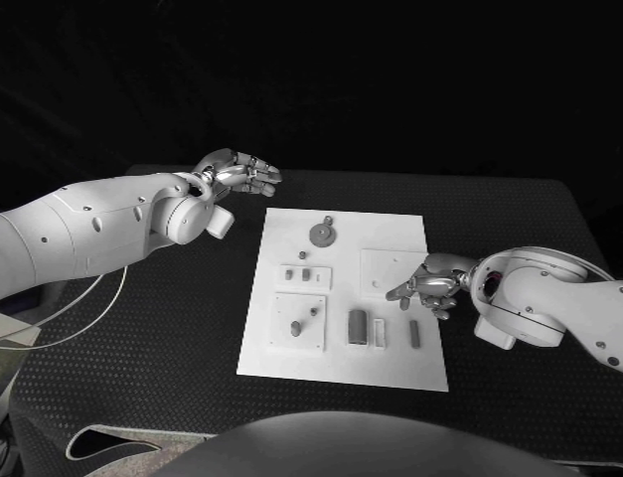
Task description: Assemble the parts on the task board
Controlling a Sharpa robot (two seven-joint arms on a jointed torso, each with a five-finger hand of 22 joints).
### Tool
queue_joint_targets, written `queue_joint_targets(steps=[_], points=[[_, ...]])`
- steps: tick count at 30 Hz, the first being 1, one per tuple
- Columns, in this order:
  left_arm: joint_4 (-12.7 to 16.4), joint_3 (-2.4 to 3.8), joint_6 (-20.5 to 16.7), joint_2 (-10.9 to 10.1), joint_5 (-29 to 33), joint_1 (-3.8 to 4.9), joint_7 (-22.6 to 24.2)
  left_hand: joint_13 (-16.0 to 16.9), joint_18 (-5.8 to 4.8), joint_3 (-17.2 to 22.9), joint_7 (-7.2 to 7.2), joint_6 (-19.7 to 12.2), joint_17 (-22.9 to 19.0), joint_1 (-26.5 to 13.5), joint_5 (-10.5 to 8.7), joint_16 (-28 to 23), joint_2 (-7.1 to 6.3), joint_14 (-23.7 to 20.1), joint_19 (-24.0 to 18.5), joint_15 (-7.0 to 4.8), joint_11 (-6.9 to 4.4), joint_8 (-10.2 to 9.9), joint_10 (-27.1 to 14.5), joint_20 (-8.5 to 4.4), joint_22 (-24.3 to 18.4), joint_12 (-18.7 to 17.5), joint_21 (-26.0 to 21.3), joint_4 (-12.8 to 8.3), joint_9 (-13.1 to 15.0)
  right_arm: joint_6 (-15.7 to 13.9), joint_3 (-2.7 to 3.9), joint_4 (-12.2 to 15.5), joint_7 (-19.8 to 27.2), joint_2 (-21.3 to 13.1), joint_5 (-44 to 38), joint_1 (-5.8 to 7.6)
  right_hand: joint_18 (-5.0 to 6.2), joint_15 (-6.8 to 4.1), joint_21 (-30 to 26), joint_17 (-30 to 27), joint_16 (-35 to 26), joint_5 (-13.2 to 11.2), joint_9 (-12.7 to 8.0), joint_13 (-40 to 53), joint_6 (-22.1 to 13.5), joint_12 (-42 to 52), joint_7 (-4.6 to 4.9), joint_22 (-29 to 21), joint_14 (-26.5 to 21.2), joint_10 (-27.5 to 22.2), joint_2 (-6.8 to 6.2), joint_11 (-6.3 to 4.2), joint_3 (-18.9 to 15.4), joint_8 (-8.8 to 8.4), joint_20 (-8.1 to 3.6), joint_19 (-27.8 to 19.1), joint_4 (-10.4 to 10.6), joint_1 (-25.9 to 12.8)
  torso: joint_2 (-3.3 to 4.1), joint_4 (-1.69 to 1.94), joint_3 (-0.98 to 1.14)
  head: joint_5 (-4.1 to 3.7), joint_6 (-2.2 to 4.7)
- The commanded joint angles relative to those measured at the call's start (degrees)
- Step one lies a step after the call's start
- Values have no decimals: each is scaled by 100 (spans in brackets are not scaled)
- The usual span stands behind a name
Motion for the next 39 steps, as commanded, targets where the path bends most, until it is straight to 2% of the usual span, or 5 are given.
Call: queue_joint_targets(steps=[1, 7, 12, 16, 39], points=[[22, 4, 60, -3, -10, 4, 63, -9, -27, -5, 142, -16, 10, -31, 33, -35, 10, 2, -39, 17, 22, 36, 16, -14, -8, 10, 13, 39, -6, 260, 0, 62, -110, -125, -274, 18, 88, -3, 13, 17, 14, -22, 14, 11, 56, 31, 56, 116, 40, 61, 76, 0, -1, -5, -4, 30, -137, 154, 2, -15, 0, -20, 0], [32, 3, 63, -8, -10, 4, 61, -9, -27, -6, 141, -14, 11, -31, 33, -36, 10, 4, -39, 17, 21, 38, 19, -14, -8, 11, 14, 40, -6, 553, -9, -18, -251, -186, -547, 17, 88, 0, 21, 22, 20, -20, 25, 18, 67, 41, 54, 117, 47, 86, 127, -1, -22, -1, 2, 29, -216, 307, 6, -7, 4, -48, 0], [32, 3, 69, -13, -10, 4, 57, -9, -27, -7, 140, -12, 13, -32, 32, -36, 10, 5, -40, 16, 20, 39, 22, -15, -8, 13, 15, 40, -6, 712, -164, -72, -344, -186, -628, 6, 88, 2, 22, 17, 21, -21, 28, 20, 70, 43, 55, 118, 46, 90, 132, 0, -40, -1, 5, 22, -220, 357, 3, -5, 4, -64, 0], [40, 3, 75, -14, -10, 4, 58, -10, -28, -7, 139, -11, 14, -32, 32, -37, 11, 5, -40, 16, 19, 40, 23, -15, -8, 13, 16, 41, -6, 731, -212, -137, -383, -127, -704, -67, 88, 3, 23, 27, 24, -22, 29, 26, 72, 50, 55, 118, 51, 97, 131, 1, -50, 0, 8, 19, -217, 364, 5, 2, 2, -75, 0], [39, 3, 101, -17, -10, 4, 53, -13, -29, -13, 139, -11, 18, -40, 31, -41, 12, 5, -42, 16, 19, 43, 25, -15, -8, 13, 17, 46, -8, 805, -262, -485, -390, 265, -999, -342, 88, 6, 18, 39, 32, -21, 29, 46, 91, 77, 53, 112, 58, 128, 125, 0, -138, -2, 26, 12, -139, 254, 6, 31, -1, -66, 0]])
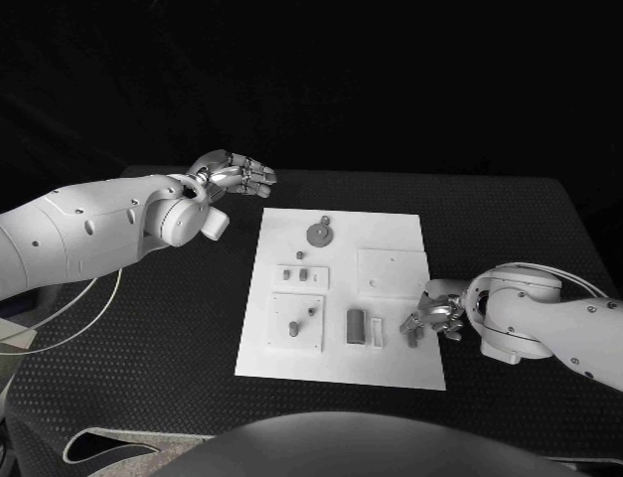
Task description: Assemble the parts on the task board
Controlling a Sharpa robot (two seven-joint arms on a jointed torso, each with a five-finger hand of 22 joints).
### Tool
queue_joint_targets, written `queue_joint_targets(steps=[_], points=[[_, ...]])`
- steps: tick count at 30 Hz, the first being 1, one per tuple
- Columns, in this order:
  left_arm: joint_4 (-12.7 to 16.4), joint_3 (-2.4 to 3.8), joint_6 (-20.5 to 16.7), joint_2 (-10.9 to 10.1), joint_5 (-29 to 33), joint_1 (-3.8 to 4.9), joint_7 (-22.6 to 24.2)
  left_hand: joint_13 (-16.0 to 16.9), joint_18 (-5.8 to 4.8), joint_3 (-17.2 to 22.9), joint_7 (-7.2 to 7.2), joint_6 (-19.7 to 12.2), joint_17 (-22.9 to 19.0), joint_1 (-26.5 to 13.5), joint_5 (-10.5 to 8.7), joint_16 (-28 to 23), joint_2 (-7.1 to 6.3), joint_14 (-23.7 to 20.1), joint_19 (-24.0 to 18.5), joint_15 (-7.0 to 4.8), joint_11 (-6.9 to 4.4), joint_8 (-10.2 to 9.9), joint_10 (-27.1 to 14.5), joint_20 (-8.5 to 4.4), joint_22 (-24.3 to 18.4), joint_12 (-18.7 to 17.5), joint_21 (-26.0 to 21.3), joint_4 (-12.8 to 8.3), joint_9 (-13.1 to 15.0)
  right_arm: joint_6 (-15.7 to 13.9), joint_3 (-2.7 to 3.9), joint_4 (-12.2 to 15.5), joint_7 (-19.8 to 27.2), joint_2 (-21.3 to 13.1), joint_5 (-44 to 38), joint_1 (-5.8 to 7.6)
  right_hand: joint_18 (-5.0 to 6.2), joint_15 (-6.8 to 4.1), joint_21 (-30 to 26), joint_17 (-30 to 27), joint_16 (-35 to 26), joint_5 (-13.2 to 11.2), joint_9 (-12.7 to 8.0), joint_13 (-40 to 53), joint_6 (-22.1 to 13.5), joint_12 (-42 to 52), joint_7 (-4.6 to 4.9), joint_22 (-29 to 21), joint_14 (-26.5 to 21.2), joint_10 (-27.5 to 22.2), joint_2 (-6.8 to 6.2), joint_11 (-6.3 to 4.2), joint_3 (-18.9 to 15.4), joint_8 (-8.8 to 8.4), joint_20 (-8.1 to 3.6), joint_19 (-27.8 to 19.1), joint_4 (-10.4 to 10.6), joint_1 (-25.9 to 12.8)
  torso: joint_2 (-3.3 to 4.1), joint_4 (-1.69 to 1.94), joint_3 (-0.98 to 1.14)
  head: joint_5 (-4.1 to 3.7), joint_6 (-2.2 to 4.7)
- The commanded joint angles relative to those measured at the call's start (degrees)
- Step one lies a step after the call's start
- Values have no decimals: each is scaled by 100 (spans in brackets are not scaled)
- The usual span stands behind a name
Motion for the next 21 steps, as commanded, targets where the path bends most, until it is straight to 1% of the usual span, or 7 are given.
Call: queue_joint_targets(steps=[1, 5, 9, 13, 15, 17, 21], points=[[11, 4, 86, 4, -10, 4, 52, -9, -29, 2, 138, -11, 9, -40, 31, -19, 12, 5, -42, 17, 19, 20, 25, -14, -8, 13, 17, 31, -9, 131, -33, -82, -11, 55, -205, -61, 40, -23, 18, 0, 32, -20, -19, 5, -40, 31, 19, 108, 27, 32, -6, -13, -32, -45, 25, 12, 3, -53, 1, 3, 4, 17, 0], [9, 4, 87, 4, -10, 4, 52, -9, -29, 1, 138, -11, 10, -42, 31, -20, 13, 5, -43, 17, 19, 20, 25, -14, -9, 13, 18, 32, -10, 180, -36, -156, -26, 119, -429, -86, 40, -23, 17, 5, 33, -19, -20, 10, -40, 39, 18, 108, 29, 38, -3, -13, -31, -45, 24, 12, 4, -53, -2, 3, 0, 18, 0], [10, 4, 99, 5, -10, 4, 47, -10, -29, 1, 138, -10, 11, -43, 31, -21, 14, 5, -44, 17, 19, 21, 26, -15, -9, 14, 18, 33, -10, 211, -61, -211, -48, 192, -787, -117, 40, -28, 21, -3, 36, -19, -19, 15, -35, 42, 13, 111, 27, 43, 36, -18, -5, -47, 13, 13, -47, 19, 0, -10, 3, 21, 0], [12, 4, 110, 8, -10, 4, 42, -10, -29, 0, 138, -10, 11, -43, 31, -21, 16, 5, -44, 17, 18, 21, 28, -15, -9, 14, 18, 33, -10, 316, -99, -214, -65, 249, -1070, -150, 40, -31, 46, -1, 49, -24, -10, 26, -36, 49, 17, 124, 25, 49, 144, -24, 49, -49, -5, 0, -85, 403, 0, -11, 5, 24, 0], [15, 4, 109, 5, -11, 4, 40, -10, -30, 0, 138, -9, 12, -44, 31, -22, 17, 5, -44, 17, 18, 22, 29, -15, -9, 15, 18, 34, -10, 374, -152, -213, -72, 273, -1191, -152, 40, -25, 68, -15, 50, -23, 2, 29, -42, 43, 19, 127, 12, 40, 147, -17, 53, -49, 1, -25, -100, 792, 0, -10, 5, 20, 0], [15, 4, 109, 5, -11, 4, 38, -10, -30, 0, 138, -9, 12, -44, 31, -22, 18, 5, -44, 17, 17, 22, 30, -15, -9, 15, 18, 35, -10, 469, -218, -217, -78, 305, -1365, -154, 40, -18, 85, -34, 47, -23, 9, 29, -46, 35, 22, 121, -1, 35, 74, -12, 3, -53, 18, -48, -104, 1136, 0, -10, 5, 15, 0], [18, 4, 114, 3, -11, 4, 35, -10, -30, 0, 137, -7, 13, -45, 31, -23, 20, 5, -45, 17, 16, 23, 33, -15, -9, 17, 18, 35, -10, 570, -303, -213, -95, 322, -1580, -169, 40, -12, 89, -64, 38, -21, 9, 23, -45, 19, 24, 116, -15, 28, 3, -8, -71, -60, 35, -71, -104, 1357, -1, -3, 1, 14, 0]])
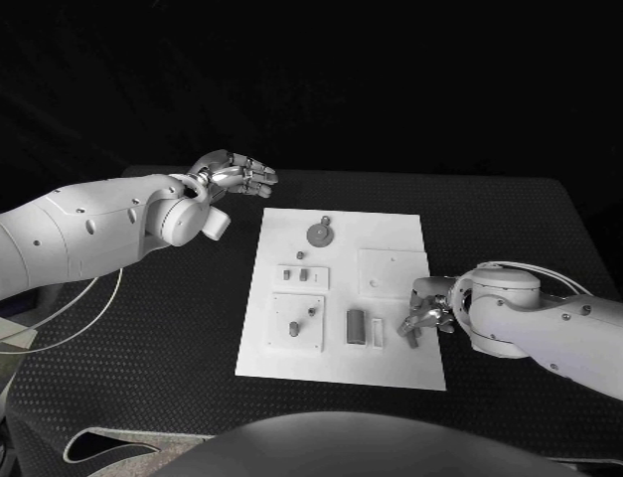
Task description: Assemble the parts on the task board
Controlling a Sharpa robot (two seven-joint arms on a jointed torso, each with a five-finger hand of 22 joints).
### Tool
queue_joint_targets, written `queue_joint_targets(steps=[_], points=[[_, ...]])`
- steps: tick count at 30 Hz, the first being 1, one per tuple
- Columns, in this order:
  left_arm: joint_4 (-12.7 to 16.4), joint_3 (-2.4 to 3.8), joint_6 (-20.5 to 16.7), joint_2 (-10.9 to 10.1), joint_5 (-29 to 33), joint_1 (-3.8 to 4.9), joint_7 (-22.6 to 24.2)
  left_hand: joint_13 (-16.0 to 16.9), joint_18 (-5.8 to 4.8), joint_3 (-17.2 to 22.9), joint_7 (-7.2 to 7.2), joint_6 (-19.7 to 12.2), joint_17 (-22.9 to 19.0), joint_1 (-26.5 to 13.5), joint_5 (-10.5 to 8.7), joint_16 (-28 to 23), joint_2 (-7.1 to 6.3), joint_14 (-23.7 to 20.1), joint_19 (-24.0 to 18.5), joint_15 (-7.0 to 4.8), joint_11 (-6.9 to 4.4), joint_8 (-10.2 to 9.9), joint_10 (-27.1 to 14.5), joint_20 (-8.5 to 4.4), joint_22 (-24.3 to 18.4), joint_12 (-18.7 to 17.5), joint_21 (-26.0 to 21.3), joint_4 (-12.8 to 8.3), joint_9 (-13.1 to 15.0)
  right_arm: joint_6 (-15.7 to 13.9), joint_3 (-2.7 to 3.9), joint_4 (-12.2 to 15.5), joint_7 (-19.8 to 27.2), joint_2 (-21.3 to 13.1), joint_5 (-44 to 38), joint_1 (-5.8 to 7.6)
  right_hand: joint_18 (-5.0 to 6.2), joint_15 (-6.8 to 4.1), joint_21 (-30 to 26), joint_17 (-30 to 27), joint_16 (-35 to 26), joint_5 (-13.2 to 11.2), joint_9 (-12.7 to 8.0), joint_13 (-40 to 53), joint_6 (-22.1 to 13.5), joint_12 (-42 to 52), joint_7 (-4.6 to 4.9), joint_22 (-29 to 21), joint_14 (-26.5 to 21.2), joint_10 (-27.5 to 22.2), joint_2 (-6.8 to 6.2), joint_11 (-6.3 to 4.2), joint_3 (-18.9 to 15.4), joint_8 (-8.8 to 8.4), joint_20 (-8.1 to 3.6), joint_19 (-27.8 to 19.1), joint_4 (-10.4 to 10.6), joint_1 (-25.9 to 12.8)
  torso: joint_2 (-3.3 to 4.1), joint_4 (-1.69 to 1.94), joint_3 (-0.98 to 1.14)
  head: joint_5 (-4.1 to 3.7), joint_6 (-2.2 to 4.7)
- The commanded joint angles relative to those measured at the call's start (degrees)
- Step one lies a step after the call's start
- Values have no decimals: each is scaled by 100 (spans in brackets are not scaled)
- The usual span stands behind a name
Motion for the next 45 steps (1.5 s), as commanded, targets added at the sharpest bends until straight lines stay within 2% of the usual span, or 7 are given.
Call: queue_joint_targets(steps=[1, 10, 18, 21, 24, 32, 45], points=[[18, 4, 89, 3, -11, 4, 39, -5, -30, -1, 137, -7, 9, -45, 31, -23, 20, 5, -45, 17, 16, 24, 33, -15, -9, 17, 18, 35, -5, 515, -180, -86, -191, 5, -598, -184, 56, -16, 22, -12, 7, -15, -23, -2, -206, -6, 155, 115, -41, -8, 3, -17, -53, -309, 16, -54, 1, 225, 0, 3, -1, 2, 0], [29, 4, 93, -3, -11, 4, 33, -6, -31, -4, 136, -5, 11, -48, 29, -24, 20, 6, -47, 17, 15, 26, 37, -15, -9, 18, 18, 36, -5, 336, -195, -92, -175, -15, -587, -198, 56, -14, 21, -30, 2, -14, -26, -8, -204, -18, 157, 112, -49, -11, 23, -15, -88, -316, 26, -57, 6, 325, -1, -9, -1, -5, 0], [21, 4, 103, 2, -11, 4, 34, -7, -33, -8, 136, -4, 13, -53, 24, -25, 20, 7, -53, 17, 14, 27, 37, -13, -10, 18, 16, 39, -6, -154, -186, -18, 1, -122, 505, -199, 56, -22, 27, -10, 22, -13, -27, -2, -188, -10, 147, 114, -46, 11, 338, -25, -111, -321, 27, -64, -7, 457, -1, -2, 5, 2, 0], [16, 3, 104, 5, -11, 4, 31, -8, -34, -8, 136, -5, 14, -55, 23, -26, 21, 7, -55, 17, 14, 27, 37, -13, -11, 17, 15, 40, -6, -266, -151, 24, 64, -162, 895, -197, 56, -25, 29, -11, 26, -13, -26, 3, -183, -4, 143, 115, -50, 18, 417, -29, -117, -321, 26, -71, -9, 487, 2, 1, 6, 9, 0], [15, 3, 108, 5, -11, 4, 30, -8, -35, -9, 135, -5, 15, -56, 22, -26, 22, 8, -57, 17, 14, 27, 37, -13, -12, 17, 15, 41, -7, -410, -51, 62, 125, -192, 1292, -192, 56, -29, 34, -15, 29, -10, -24, 14, -179, 12, 139, 117, -56, 31, 485, -33, -101, -321, 22, -78, -11, 545, 0, -2, 2, 9, 0], [14, 3, 110, 10, -12, 4, 26, -10, -36, -11, 135, -5, 16, -57, 21, -28, 22, 8, -62, 17, 14, 28, 37, -13, -13, 16, 13, 41, -8, -962, 117, 158, 211, -206, 2361, -146, 56, -26, 33, -5, 41, -8, -43, 38, -136, 52, 140, 108, -38, 85, 470, -32, 312, -326, 46, -43, 0, 582, 0, -7, 1, 1, 0], [12, 3, 114, 8, -12, 4, 22, -12, -37, -12, 135, -6, 20, -56, 19, -31, 21, 8, -67, 17, 14, 28, 37, -13, -15, 15, 12, 39, -9, -1118, 125, 192, 220, -148, 2812, -142, 56, -28, 41, -16, 45, -10, -41, 53, -125, 75, 137, 111, -38, 105, 441, -34, 361, -323, 45, -31, 1, 540, 3, -9, 1, 9, 0]])
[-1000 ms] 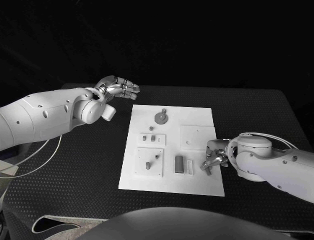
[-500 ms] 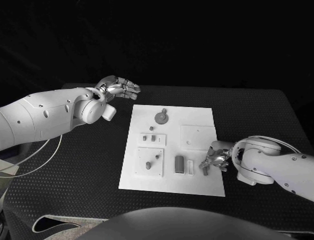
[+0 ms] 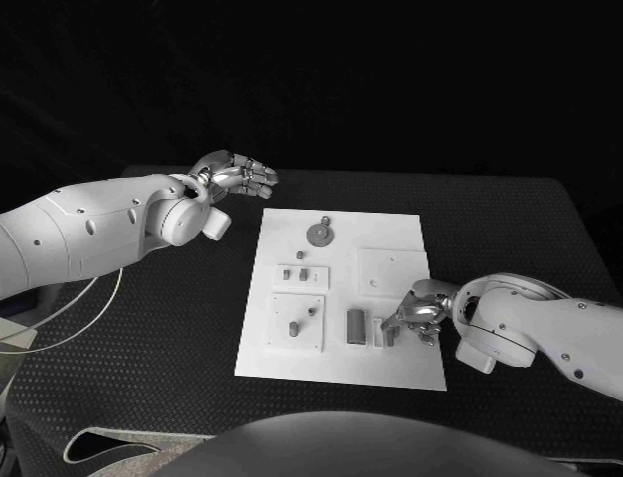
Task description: Assemble the parts on the task board
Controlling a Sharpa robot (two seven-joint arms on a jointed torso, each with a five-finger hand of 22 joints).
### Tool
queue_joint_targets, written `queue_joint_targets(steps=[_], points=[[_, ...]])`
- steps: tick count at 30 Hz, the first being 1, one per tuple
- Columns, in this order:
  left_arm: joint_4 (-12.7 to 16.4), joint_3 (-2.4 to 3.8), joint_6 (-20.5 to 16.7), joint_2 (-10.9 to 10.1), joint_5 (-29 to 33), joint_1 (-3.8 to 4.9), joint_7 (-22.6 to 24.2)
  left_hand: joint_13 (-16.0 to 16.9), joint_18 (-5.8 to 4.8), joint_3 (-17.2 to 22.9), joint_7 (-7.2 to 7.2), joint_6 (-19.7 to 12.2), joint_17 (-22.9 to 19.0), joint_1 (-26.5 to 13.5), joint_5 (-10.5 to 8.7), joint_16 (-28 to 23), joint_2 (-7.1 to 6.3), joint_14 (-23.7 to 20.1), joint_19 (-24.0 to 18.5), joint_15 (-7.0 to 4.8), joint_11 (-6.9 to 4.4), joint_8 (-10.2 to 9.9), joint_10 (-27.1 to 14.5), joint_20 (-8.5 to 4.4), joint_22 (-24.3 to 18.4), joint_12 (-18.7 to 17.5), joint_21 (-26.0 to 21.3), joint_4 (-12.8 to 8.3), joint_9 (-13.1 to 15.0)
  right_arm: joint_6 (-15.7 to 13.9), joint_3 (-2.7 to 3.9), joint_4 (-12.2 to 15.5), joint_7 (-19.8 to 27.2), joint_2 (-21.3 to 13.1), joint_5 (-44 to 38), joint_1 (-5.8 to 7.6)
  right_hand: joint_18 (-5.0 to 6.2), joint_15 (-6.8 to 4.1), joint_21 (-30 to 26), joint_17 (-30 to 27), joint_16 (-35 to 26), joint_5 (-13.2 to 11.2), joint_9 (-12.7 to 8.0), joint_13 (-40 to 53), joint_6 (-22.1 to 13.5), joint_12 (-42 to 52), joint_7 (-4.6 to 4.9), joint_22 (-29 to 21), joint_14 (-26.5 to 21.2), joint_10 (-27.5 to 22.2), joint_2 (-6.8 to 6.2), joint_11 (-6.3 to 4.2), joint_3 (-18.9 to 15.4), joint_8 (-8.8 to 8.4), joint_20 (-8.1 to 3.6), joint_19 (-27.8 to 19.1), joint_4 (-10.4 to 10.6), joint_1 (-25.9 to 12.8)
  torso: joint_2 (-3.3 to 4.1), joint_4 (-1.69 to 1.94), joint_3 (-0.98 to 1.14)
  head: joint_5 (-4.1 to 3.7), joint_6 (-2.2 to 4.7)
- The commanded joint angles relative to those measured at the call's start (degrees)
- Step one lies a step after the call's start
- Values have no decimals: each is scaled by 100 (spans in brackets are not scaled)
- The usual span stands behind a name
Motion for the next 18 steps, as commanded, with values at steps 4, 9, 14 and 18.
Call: queue_joint_targets(steps=[4, 9, 14, 18], points=[[15, 3, 98, 10, -12, 4, 27, -8, -37, 2, 135, -6, 6, -56, 19, -31, 21, 8, -47, 17, 14, 29, 37, 8, -10, 15, 12, 24, -5, -134, 0, 22, 46, 34, 393, -4, 85, -46, 20, -11, 24, 28, 6, 6, -56, 27, 85, 112, 12, 40, 212, -3, 249, 15, -5, 22, -209, 189, -1, -1, -2, 4, 0], [15, 3, 92, 8, -13, 4, 29, -9, -37, 2, 135, -7, 7, -56, 18, -33, 21, 8, -48, 17, 15, 29, 37, 8, -10, 15, 13, 24, -6, -125, 0, -2, 55, 107, 383, -4, 85, -46, 20, -10, 25, 28, 6, 3, -56, 22, 85, 112, 13, 37, 209, -3, 255, 14, -4, 23, -209, 182, 0, -5, 4, 3, 0], [14, 3, 102, 15, -13, 4, 27, -10, -38, 1, 135, -7, 8, -57, 18, -33, 22, 8, -49, 17, 15, 29, 36, 8, -11, 14, 13, 24, -6, -95, 0, -66, 79, 187, 197, -4, 85, -46, 21, -16, 23, 28, 6, 2, -57, 19, 85, 112, 10, 35, 206, -3, 260, 13, -4, 24, -209, 176, 2, 2, 0, 0, 0], [11, 3, 101, 13, -13, 4, 26, -11, -38, 1, 135, -7, 9, -57, 18, -34, 23, 8, -50, 17, 15, 29, 36, 8, -11, 14, 13, 25, -7, -34, -2, -99, 85, 236, 127, -5, 85, -46, 21, -21, 22, 28, 5, 0, -59, 16, 86, 111, 8, 33, 204, -3, 265, 12, -4, 24, -208, 169, 1, 0, 2, 1, 0]])
